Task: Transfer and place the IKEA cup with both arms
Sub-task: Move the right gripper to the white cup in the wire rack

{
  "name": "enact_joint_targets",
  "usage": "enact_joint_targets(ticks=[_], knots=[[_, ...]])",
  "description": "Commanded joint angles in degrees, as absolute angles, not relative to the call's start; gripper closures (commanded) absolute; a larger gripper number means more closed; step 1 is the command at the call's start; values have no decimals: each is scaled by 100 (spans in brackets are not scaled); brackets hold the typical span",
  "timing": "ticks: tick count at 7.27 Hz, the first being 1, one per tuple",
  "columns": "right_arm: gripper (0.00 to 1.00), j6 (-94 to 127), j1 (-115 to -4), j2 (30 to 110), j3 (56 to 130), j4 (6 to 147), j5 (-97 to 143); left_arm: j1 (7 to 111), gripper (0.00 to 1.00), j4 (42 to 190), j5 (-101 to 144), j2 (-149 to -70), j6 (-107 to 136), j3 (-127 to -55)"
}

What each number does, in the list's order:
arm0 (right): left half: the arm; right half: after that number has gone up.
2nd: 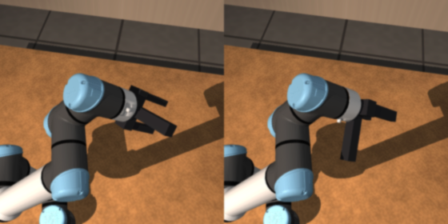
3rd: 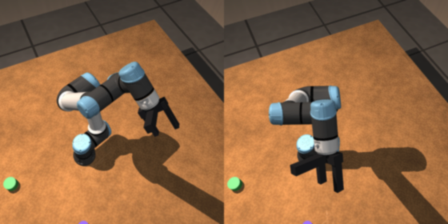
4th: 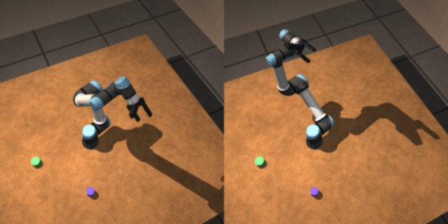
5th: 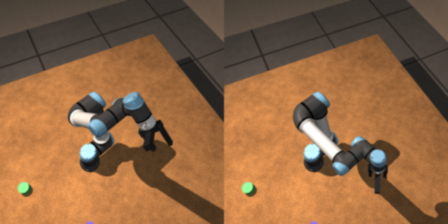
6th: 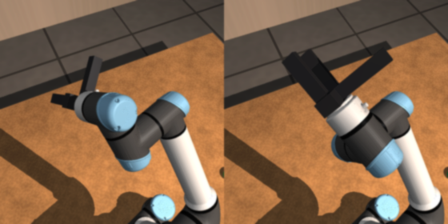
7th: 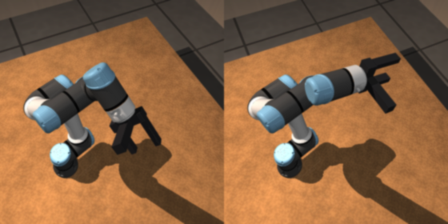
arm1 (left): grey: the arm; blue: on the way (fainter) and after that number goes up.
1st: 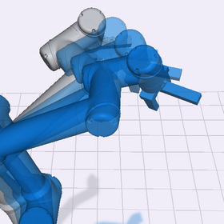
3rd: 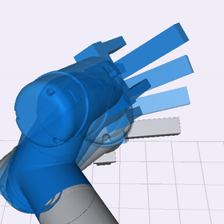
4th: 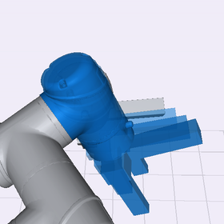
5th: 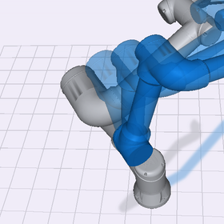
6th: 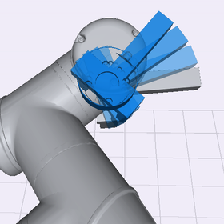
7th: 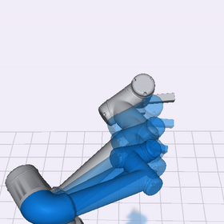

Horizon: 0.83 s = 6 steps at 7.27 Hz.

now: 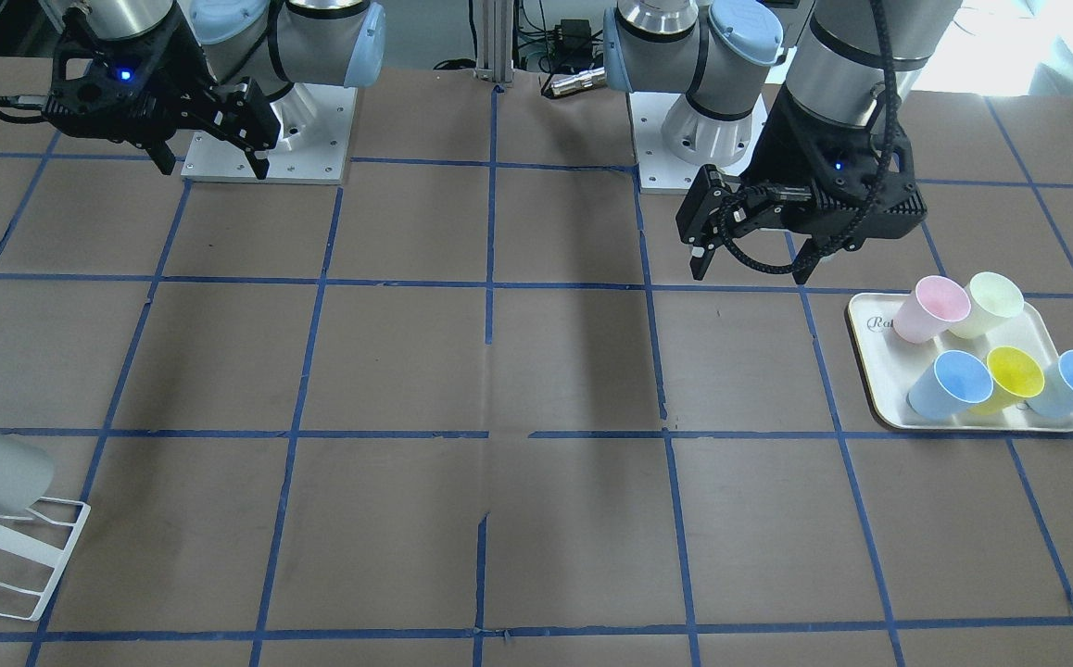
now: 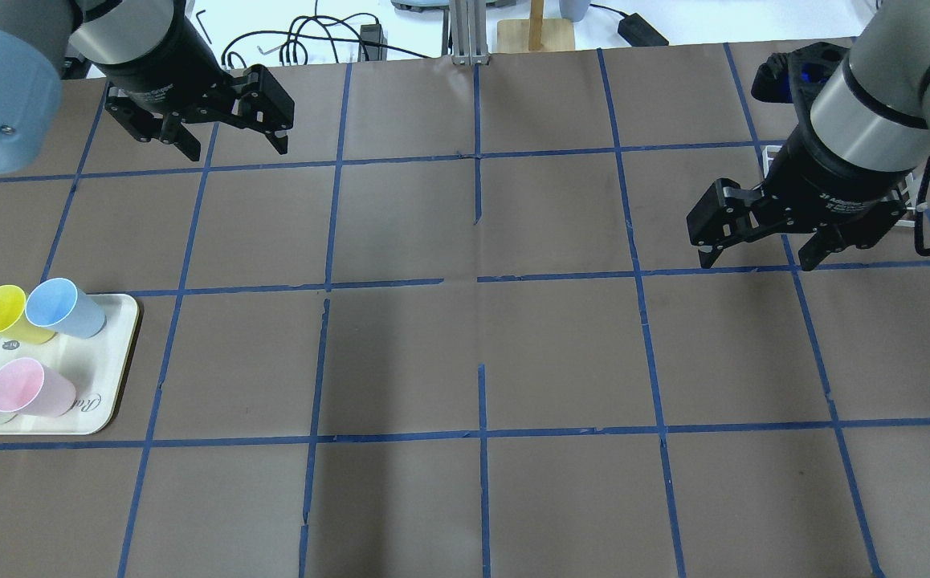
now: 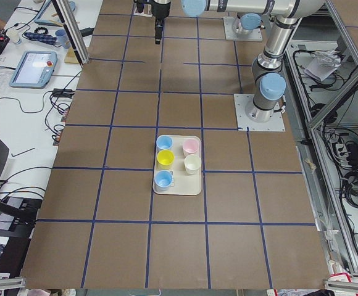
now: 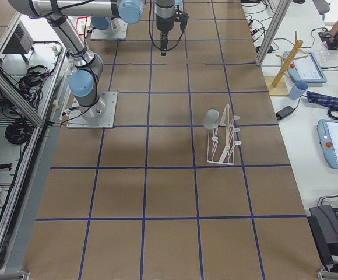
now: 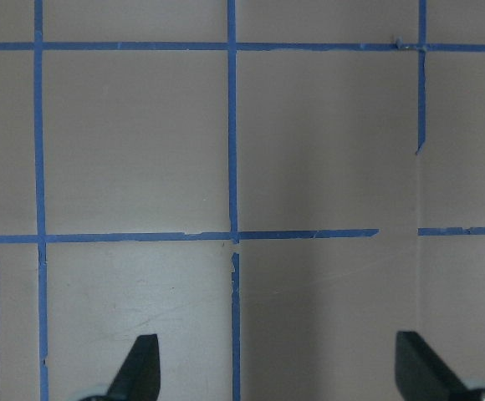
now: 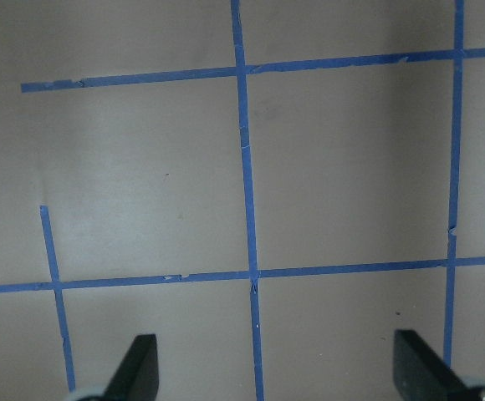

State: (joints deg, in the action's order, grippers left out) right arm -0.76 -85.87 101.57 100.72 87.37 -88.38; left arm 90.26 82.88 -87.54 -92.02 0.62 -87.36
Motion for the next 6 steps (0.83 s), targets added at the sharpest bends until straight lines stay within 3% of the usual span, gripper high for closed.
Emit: enact_joint_targets(ticks=[1,6], knots=[[0,-70,-8587,10160,10072,8736,-8850,9026,0,8288,-8754,-9202,62,-8745],[0,-140,-8552,10099,10064,8771,-8911,9026,0,8297,-8763,-9193,62,-8745]])
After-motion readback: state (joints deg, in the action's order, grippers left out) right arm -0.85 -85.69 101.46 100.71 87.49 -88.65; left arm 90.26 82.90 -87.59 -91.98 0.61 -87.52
